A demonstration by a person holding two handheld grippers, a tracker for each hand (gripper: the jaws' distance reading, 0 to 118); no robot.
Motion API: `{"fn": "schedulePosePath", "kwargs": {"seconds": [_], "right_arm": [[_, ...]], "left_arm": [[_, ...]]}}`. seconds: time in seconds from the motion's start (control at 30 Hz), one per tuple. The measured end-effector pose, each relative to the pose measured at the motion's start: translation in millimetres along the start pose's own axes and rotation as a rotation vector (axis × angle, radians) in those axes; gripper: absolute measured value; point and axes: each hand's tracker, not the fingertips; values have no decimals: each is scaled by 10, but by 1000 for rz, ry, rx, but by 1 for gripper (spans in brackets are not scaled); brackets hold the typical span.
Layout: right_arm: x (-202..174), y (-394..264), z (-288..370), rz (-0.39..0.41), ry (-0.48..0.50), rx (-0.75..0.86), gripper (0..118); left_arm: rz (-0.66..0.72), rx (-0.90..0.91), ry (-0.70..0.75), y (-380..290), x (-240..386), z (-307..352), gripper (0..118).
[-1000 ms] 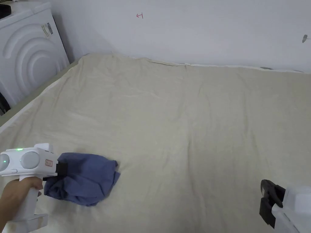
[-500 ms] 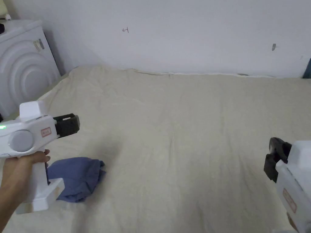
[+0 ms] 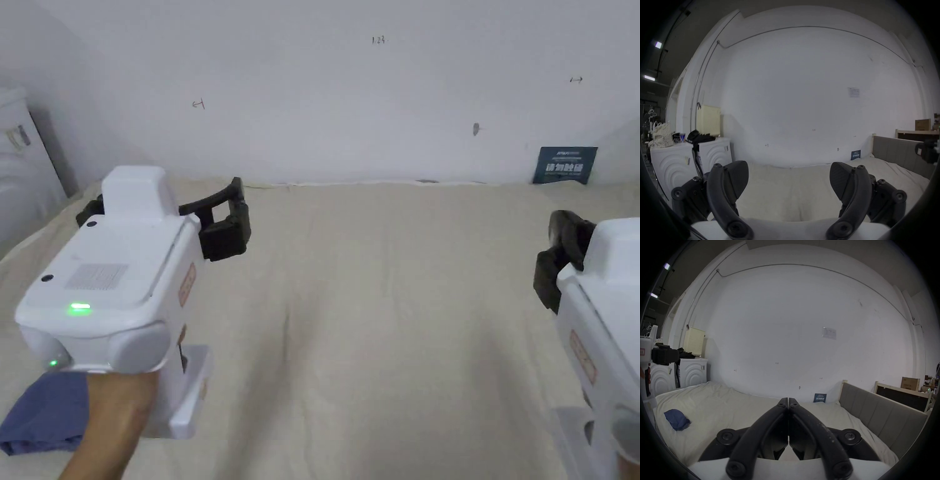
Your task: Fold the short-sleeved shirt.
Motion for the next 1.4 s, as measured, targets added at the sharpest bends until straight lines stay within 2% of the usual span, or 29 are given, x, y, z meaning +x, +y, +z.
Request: {"fn": "schedulePosePath", "kwargs": {"seconds": [0.1,0.2,0.23,0.33,0.77,1.4], "right_arm": [[127,2,64,0,-17,10,1],[222,-11,109,2,-27,13,1],[248,-21,121,1,-31,13,1],[305,-50,156,-4,-40,12,1],[318,-93,202,-31,-43,9,1],[216,-105,239,-25,-31,1,1]], "left_arm": [[-9,15,-24,-124,316,23,100],[-13,9,-41,-275,554,54,85],[-22,5,-49,-319,605,60,69],[-28,-12,-78,-407,722,105,1],[-23,-34,-114,-507,739,187,0],[-36,-47,-98,-525,637,256,0]]}}
